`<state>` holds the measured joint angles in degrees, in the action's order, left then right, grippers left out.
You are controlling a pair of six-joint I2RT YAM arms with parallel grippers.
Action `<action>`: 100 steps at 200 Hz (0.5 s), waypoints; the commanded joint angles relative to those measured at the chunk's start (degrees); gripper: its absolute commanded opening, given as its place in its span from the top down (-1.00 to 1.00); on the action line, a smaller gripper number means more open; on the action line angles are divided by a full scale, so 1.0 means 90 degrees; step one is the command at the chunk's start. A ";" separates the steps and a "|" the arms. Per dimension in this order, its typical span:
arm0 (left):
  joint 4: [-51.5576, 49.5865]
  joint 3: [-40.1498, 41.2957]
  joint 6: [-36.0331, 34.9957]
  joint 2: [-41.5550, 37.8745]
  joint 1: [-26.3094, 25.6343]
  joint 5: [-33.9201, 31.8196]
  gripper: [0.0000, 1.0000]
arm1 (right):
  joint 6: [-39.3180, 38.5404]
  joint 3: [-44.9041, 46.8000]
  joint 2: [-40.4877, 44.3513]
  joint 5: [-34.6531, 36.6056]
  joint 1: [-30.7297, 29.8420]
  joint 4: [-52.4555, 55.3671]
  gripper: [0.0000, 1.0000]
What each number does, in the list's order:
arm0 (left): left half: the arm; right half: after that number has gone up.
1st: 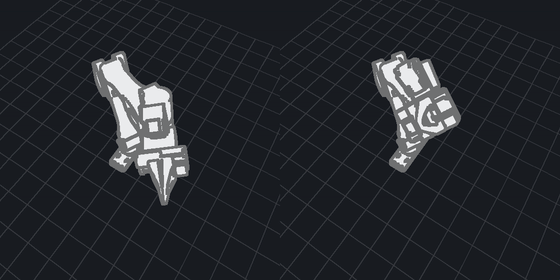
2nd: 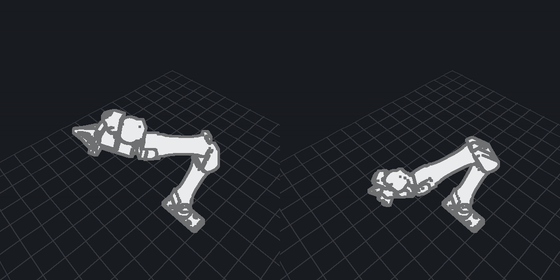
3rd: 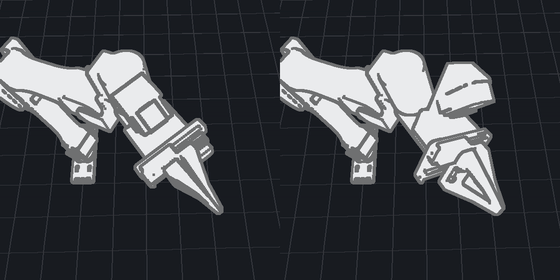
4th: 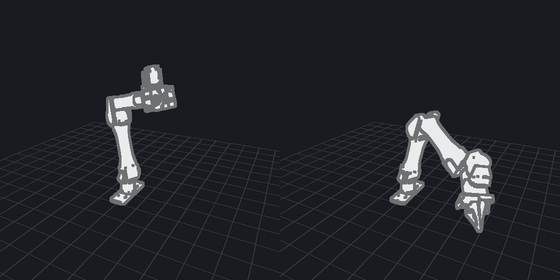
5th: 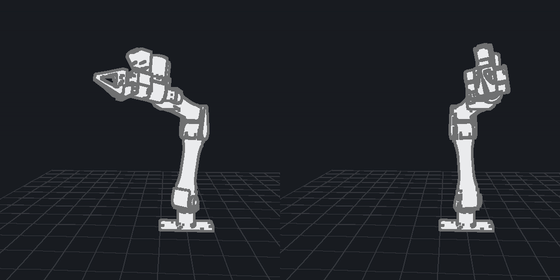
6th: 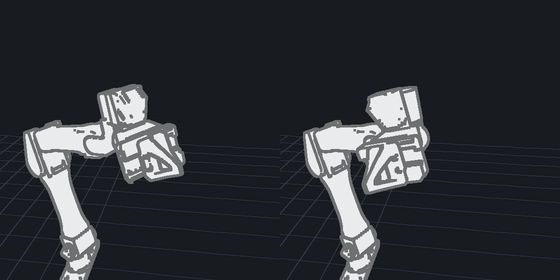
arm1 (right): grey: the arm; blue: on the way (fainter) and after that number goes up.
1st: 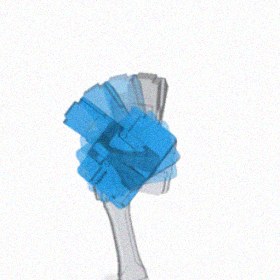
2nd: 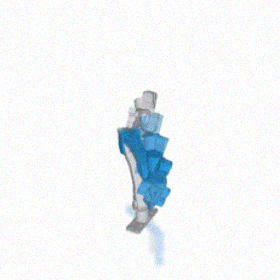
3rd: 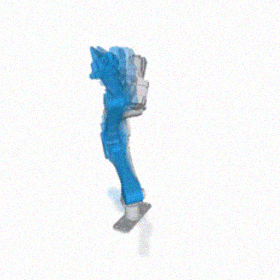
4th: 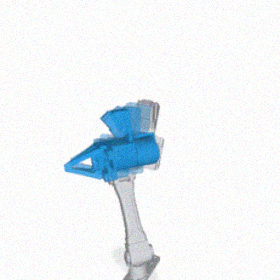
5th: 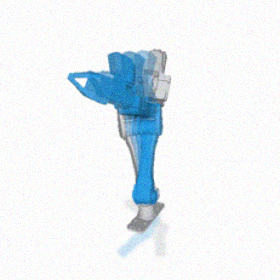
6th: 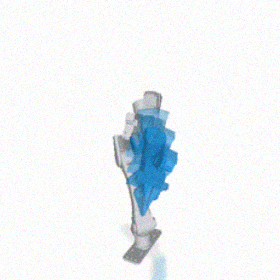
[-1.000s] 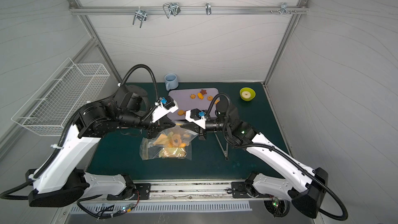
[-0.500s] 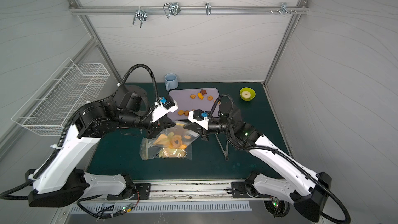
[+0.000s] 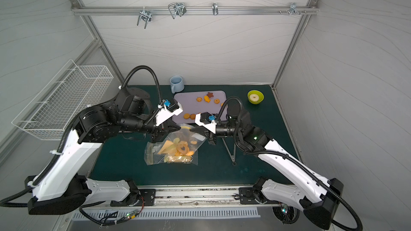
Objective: Put the cookies into a resealable bag to prevent moisture
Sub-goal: Close the ziploc bag.
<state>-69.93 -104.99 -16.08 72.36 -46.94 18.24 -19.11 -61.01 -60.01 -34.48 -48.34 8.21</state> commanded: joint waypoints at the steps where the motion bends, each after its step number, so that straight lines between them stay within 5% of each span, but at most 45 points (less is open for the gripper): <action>1: 0.0260 -0.0117 -0.0067 -0.0105 -0.0009 0.0134 1.00 | 0.0007 -0.0176 -0.0015 -0.0078 -0.0070 -0.0106 1.00; 32: 0.0369 0.0085 -0.0108 -0.0236 -0.0009 0.0161 1.00 | 0.0074 -0.0168 0.0134 -0.0075 -0.0050 0.0063 1.00; 57: 0.0442 0.0186 -0.0157 -0.0363 -0.0009 0.0297 0.51 | 0.0026 -0.0172 0.0258 -0.0052 -0.0032 0.0257 1.00; 100: 0.0456 0.0220 -0.0177 -0.0416 -0.0009 0.0324 0.34 | 0.0061 -0.0124 0.0348 -0.0017 0.0016 0.0264 1.00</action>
<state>-68.10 -103.04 -16.29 69.32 -46.94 19.81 -18.44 -61.08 -58.37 -34.39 -48.42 10.15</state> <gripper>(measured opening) 0.330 0.051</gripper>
